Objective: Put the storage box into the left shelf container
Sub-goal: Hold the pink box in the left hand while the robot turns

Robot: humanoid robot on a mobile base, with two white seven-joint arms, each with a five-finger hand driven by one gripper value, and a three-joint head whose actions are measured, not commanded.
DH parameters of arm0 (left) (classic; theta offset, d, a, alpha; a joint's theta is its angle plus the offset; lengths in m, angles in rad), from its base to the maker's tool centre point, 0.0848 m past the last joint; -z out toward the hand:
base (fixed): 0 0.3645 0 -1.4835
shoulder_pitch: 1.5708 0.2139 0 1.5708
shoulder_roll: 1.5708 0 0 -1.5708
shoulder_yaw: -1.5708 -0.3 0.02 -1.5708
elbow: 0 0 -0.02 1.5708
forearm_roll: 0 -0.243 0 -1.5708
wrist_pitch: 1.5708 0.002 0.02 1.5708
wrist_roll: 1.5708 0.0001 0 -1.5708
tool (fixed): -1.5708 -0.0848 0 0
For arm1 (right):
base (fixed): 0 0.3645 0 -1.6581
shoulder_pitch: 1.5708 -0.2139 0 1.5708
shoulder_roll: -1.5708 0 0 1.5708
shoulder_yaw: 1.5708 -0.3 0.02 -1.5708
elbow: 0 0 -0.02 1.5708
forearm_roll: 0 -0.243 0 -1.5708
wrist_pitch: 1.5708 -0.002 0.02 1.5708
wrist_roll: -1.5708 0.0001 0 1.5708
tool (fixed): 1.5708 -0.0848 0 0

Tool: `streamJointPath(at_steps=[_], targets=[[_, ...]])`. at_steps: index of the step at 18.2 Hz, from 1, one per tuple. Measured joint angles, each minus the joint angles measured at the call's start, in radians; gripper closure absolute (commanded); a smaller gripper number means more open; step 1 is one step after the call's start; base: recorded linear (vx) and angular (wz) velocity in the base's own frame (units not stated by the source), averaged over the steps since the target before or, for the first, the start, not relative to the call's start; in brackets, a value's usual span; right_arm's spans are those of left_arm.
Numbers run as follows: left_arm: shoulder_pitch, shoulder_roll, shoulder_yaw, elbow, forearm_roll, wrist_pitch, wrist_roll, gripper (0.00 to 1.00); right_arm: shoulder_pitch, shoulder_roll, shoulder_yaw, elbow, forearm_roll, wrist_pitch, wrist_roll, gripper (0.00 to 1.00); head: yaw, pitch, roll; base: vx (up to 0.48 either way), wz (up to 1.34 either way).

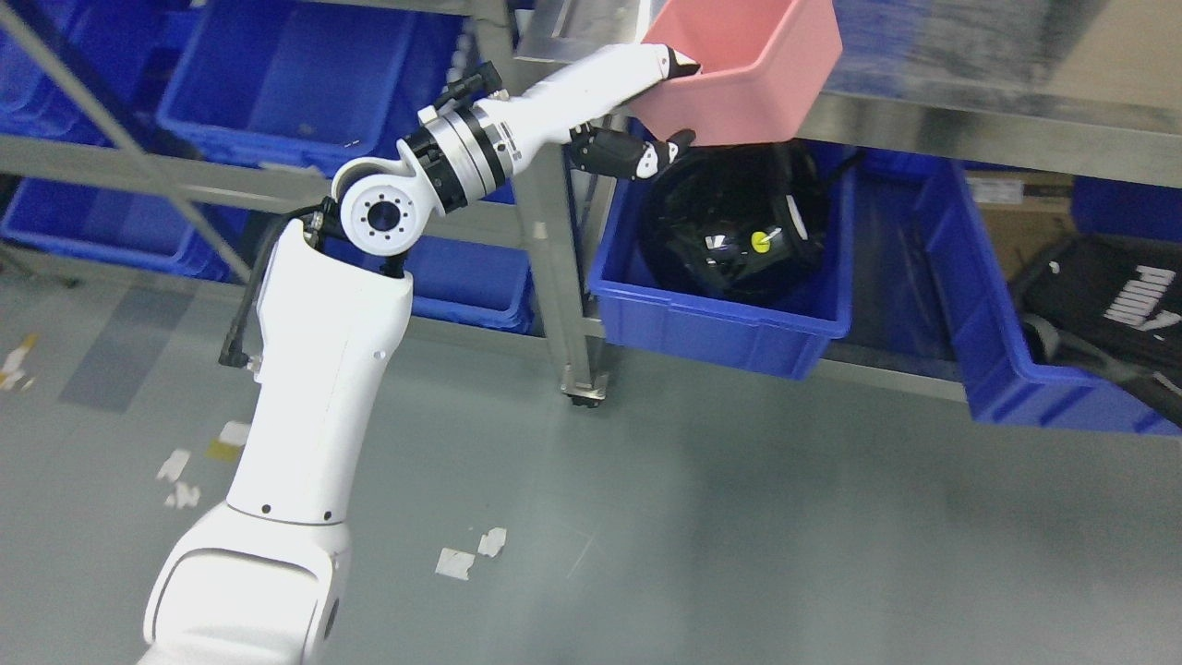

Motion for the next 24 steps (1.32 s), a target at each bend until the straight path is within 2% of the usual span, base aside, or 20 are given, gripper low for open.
streamJointPath(at_steps=[6,12,20,24], targets=[[0.117,0.0,-0.049,-0.086,0.008,-0.042,-0.004,0.97,0.0,0.0,0.0,0.0,0.0,0.002,0.0,0.01,0.0,0.0,0.0,-0.096,1.26],[0.177,0.0,-0.077,-0.127,0.01,-0.065,-0.003,0.97,0.0,0.0,0.0,0.0,0.0,0.002,0.0,0.01,0.0,0.0,0.0,0.092,1.31],[0.209,0.0,-0.099,-0.159,0.011,-0.072,0.0,0.97,-0.001,0.0,0.0,0.0,0.0,0.002,0.0,0.01,0.0,0.0,0.0,0.345,0.94],[0.224,0.0,-0.109,-0.171,0.011,-0.088,0.0,0.97,-0.001,0.0,0.0,0.0,0.0,0.002,0.0,0.01,0.0,0.0,0.0,0.458,0.37]])
